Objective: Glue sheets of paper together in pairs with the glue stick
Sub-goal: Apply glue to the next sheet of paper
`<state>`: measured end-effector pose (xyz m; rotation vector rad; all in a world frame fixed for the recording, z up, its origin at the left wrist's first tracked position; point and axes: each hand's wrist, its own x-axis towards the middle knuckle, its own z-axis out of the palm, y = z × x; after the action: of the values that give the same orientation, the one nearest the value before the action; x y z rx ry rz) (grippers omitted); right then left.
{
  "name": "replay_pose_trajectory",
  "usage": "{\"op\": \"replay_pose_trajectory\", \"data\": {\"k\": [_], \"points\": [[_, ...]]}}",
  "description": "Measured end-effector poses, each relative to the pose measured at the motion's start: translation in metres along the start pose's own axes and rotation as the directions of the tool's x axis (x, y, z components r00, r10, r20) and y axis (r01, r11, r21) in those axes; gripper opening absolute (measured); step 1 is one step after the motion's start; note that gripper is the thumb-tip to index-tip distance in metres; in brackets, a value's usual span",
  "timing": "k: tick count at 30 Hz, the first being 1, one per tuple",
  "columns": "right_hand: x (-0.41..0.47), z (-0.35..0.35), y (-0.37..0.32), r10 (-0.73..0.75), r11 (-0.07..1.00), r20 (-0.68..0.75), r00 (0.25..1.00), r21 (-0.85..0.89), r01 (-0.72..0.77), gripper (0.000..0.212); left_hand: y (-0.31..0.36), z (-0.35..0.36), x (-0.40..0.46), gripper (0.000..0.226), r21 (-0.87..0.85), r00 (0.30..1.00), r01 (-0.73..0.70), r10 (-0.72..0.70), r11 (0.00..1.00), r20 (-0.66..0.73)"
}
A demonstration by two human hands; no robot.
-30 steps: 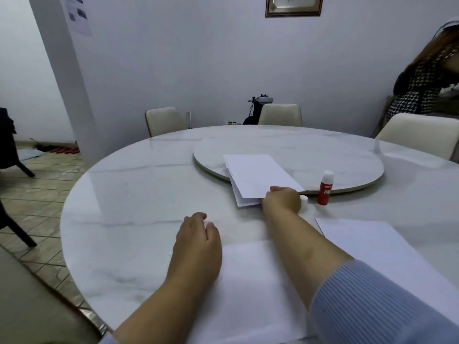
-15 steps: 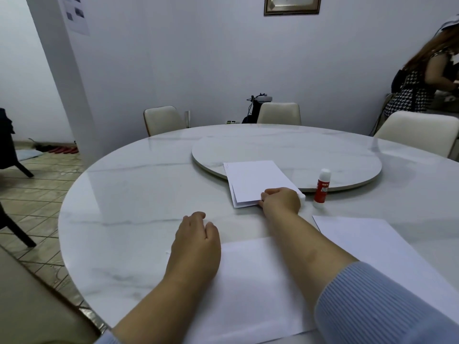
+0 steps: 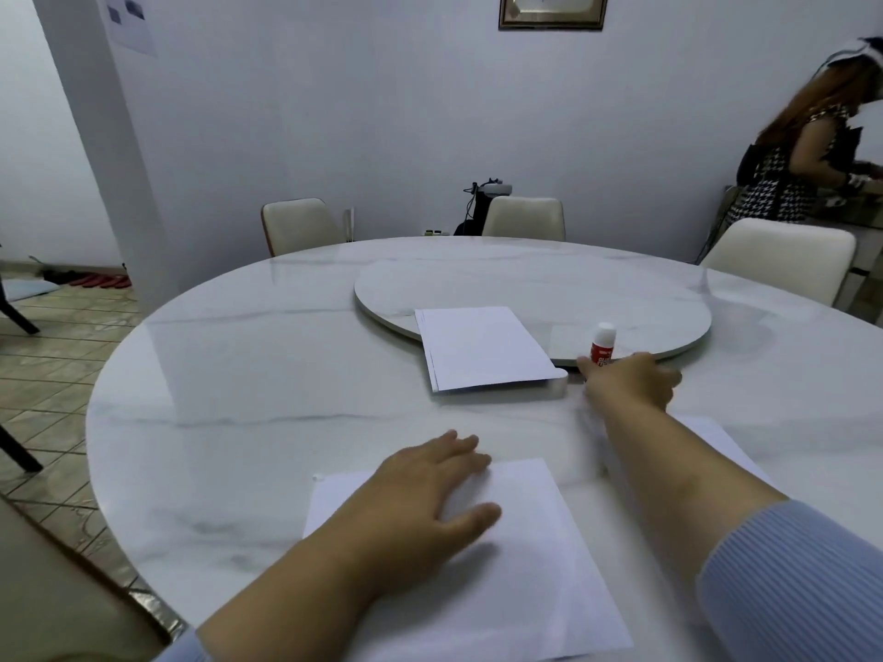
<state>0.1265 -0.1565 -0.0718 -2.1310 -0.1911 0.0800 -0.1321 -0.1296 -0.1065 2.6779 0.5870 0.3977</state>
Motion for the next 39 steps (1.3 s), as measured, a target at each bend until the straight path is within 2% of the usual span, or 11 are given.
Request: {"op": "replay_pose_trajectory", "data": {"k": [3,5,7,10,13,16,17,19,23,27,39], "points": [[0.010,0.003,0.007,-0.004,0.999,0.059,0.998,0.036,0.002,0.043,0.002,0.003,0.001,0.071,0.143,0.989,-0.061,0.041,0.988,0.140],[0.017,0.003,0.007,-0.018,0.996,0.062,0.998,0.086,0.013,0.033,0.001,0.004,0.001,0.075,0.187,0.984,-0.081,0.048,0.979,0.174],[0.021,-0.001,0.005,-0.054,0.993,0.050,0.997,0.108,0.048,0.032,0.000,0.003,0.001,0.075,0.195,0.979,-0.088,0.048,0.977,0.199],[0.016,-0.015,-0.003,-0.242,0.961,-0.018,0.970,0.133,0.242,0.032,-0.005,-0.004,0.010,0.073,0.242,0.973,-0.065,0.008,0.968,0.229],[-0.005,-0.041,-0.011,-0.515,0.843,0.087,0.853,0.231,0.486,0.018,-0.008,-0.016,0.028,0.063,0.410,0.973,-0.029,-0.068,0.912,0.221],[-0.032,-0.069,-0.006,-0.644,0.765,0.300,0.703,0.254,0.592,0.028,0.005,-0.008,0.036,0.057,0.348,0.976,0.087,-0.150,0.933,0.156],[-0.040,-0.074,-0.001,-0.649,0.760,0.316,0.692,0.270,0.591,0.030,0.012,0.000,0.034,0.059,0.292,0.973,0.137,-0.184,0.947,0.140],[-0.054,-0.077,0.011,-0.635,0.768,0.286,0.717,0.335,0.546,0.025,0.020,0.014,0.029,0.067,0.269,0.963,0.194,-0.236,0.943,0.132],[-0.070,-0.063,0.029,-0.519,0.799,0.359,0.775,0.527,0.291,0.023,0.021,0.019,0.026,0.069,0.327,0.959,0.195,-0.250,0.925,0.133],[-0.073,-0.048,0.034,-0.555,0.799,0.387,0.736,0.493,0.344,0.015,0.022,0.020,0.025,0.065,0.330,0.959,0.195,-0.251,0.923,0.135],[-0.071,-0.040,0.033,-0.668,0.741,0.429,0.608,0.460,0.489,0.013,0.021,0.019,0.026,0.063,0.326,0.961,0.191,-0.244,0.926,0.130]]}}
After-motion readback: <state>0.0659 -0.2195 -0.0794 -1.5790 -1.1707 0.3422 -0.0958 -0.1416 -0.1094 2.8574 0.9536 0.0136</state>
